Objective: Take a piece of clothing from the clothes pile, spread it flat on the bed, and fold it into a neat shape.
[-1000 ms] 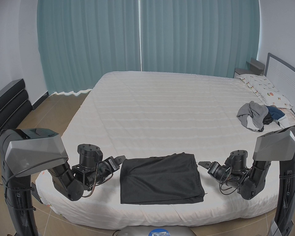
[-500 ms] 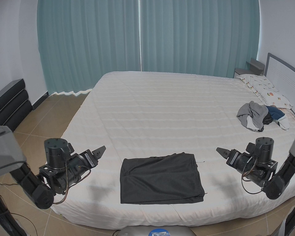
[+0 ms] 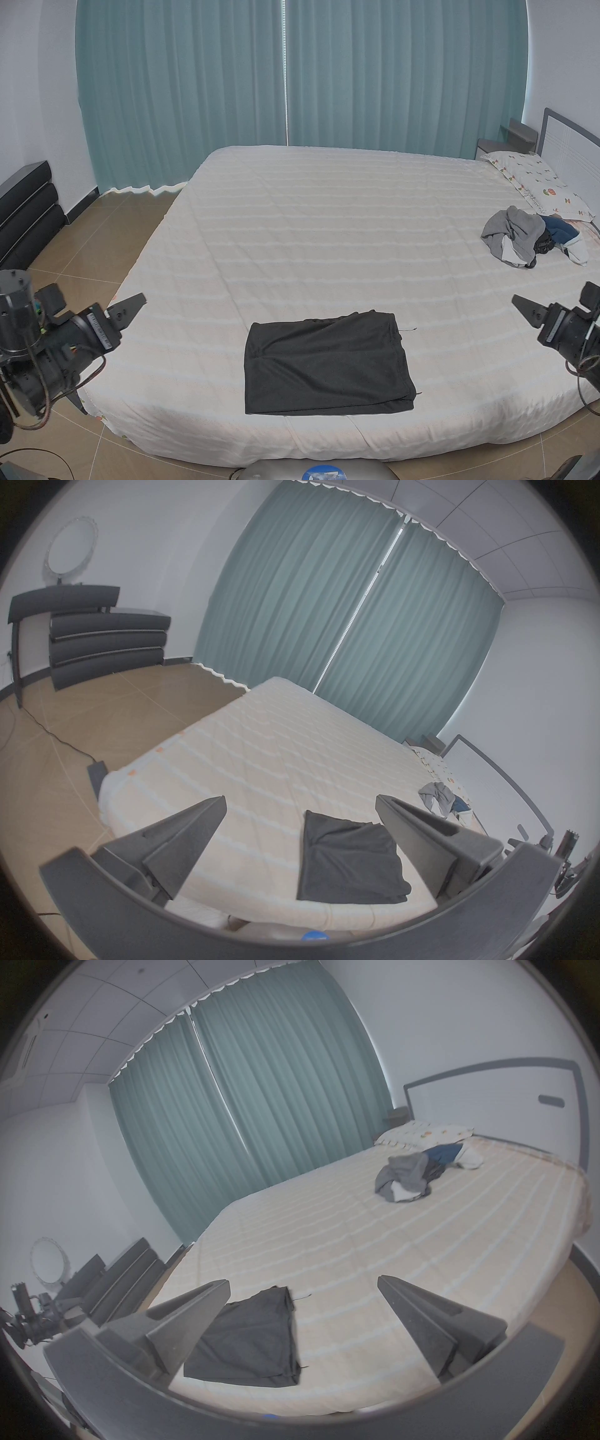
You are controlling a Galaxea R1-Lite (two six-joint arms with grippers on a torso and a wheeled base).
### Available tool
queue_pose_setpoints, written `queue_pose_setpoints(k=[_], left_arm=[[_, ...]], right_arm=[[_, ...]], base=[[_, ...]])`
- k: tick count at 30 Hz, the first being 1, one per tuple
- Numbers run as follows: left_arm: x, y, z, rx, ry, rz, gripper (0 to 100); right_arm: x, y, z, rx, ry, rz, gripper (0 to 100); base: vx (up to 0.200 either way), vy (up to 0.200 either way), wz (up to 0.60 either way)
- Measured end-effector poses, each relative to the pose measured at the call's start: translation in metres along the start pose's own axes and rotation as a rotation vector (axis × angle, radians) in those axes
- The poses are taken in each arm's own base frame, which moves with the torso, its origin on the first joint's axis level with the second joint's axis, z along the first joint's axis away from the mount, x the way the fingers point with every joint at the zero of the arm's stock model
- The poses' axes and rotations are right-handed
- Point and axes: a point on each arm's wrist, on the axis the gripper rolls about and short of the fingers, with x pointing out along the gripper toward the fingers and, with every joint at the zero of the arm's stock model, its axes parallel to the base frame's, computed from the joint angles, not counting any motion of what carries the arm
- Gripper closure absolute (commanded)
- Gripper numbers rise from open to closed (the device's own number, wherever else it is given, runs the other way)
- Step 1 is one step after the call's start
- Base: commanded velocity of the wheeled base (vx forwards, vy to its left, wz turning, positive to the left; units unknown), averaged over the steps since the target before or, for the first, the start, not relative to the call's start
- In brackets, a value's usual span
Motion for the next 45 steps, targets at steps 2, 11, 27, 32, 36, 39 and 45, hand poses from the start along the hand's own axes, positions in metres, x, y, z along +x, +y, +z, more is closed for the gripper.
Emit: queue_pose_setpoints(k=[2, 11, 27, 32, 36, 39, 45], left_arm=[[-0.021, 0.005, 0.003, 0.012, -0.010, 0.025, 0], [-0.107, 0.033, 0.005, 0.080, -0.105, 0.090, 0], [-0.185, 0.070, -0.031, 0.206, -0.375, 0.267, 0], [-0.193, 0.077, -0.051, 0.271, -0.442, 0.340, 0], [-0.190, 0.082, -0.063, 0.282, -0.482, 0.359, 0], [-0.186, 0.084, -0.067, 0.275, -0.526, 0.347, 0], [-0.174, 0.087, -0.073, 0.281, -0.607, 0.253, 0]], right_arm=[[-0.016, -0.006, 0.004, -0.014, -0.032, -0.027, 0], [-0.082, -0.033, 0.003, -0.125, -0.137, -0.154, 0], [-0.189, -0.059, -0.050, -0.284, -0.124, -0.162, 0], [-0.197, -0.059, -0.056, -0.284, -0.180, -0.120, 0], [-0.197, -0.060, -0.059, -0.282, -0.216, -0.104, 0], [-0.194, -0.060, -0.059, -0.280, -0.255, -0.095, 0], [-0.178, -0.060, -0.060, -0.285, -0.400, -0.064, 0]], base=[[0.000, 0.000, 0.00], [0.000, 0.000, 0.00], [0.000, 0.000, 0.00], [0.000, 0.000, 0.00], [0.000, 0.000, 0.00], [0.000, 0.000, 0.00], [0.000, 0.000, 0.00]])
